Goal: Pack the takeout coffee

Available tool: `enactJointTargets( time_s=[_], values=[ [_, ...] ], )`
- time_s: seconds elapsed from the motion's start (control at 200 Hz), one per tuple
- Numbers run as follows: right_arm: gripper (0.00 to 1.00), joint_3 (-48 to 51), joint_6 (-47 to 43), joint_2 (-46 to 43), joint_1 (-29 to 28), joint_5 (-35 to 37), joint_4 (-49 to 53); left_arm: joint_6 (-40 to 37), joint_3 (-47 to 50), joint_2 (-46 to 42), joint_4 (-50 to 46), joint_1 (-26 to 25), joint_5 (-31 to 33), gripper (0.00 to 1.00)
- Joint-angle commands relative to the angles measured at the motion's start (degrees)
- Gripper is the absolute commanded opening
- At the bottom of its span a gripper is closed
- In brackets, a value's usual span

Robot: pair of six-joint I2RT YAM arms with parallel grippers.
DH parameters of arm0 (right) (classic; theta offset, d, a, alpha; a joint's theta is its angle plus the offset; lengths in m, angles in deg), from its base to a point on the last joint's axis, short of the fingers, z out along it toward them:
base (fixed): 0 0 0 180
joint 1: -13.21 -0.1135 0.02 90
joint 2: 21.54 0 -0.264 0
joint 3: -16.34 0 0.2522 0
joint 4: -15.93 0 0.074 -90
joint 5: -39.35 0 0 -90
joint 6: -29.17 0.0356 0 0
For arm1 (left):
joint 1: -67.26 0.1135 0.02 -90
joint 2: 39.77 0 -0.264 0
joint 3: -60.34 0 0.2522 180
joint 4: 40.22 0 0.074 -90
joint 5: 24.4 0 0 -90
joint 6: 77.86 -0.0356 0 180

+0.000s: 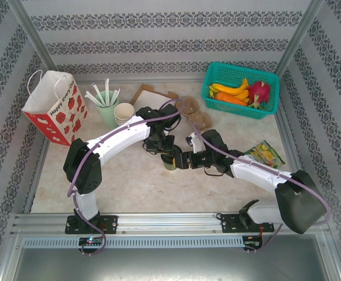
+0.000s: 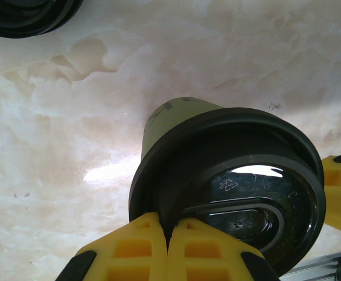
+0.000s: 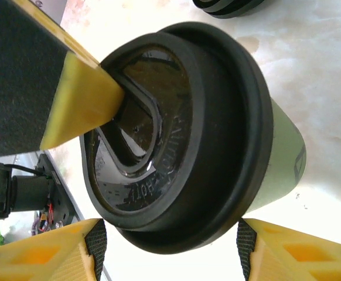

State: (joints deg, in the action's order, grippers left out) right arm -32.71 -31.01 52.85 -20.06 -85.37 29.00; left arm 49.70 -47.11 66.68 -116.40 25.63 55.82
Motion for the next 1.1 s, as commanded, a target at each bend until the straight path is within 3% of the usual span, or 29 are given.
enactJointTargets(
  time_s=[0.0,0.42,0.595,0.744,0.879,1.094],
  values=[
    [0.63,0.76,-2.1,-1.72,-0.52,1.56,-1.19,0.06,1.37,3.58,-1.07,-0.82,1.44,0.0],
    [0.57,0.75,-3.74,3.3,-2.05,10.77,1.48,-0.55,2.9,4.58,-0.29,-0.82,-0.54,0.0],
    [0.5,4.25,-3.05,8.19,-2.13,17.49,5.69,-2.8,13.84,6.1,0.97,-0.74,-0.7,0.0],
    [0.48,7.14,-0.9,10.21,-2.47,15.24,5.04,-4.13,18.41,8.42,2.89,-0.91,-1.84,0.0],
    [0.52,3.3,1.22,5.62,-1.34,9.78,5.0,-6.18,10.61,8.21,-0.99,-0.67,2.74,0.0],
    [0.56,-5.03,4.87,0.64,5.38,-0.36,4.23,-10.34,-2.03,6.93,-6.46,-0.74,7.76,0.0]
  ],
)
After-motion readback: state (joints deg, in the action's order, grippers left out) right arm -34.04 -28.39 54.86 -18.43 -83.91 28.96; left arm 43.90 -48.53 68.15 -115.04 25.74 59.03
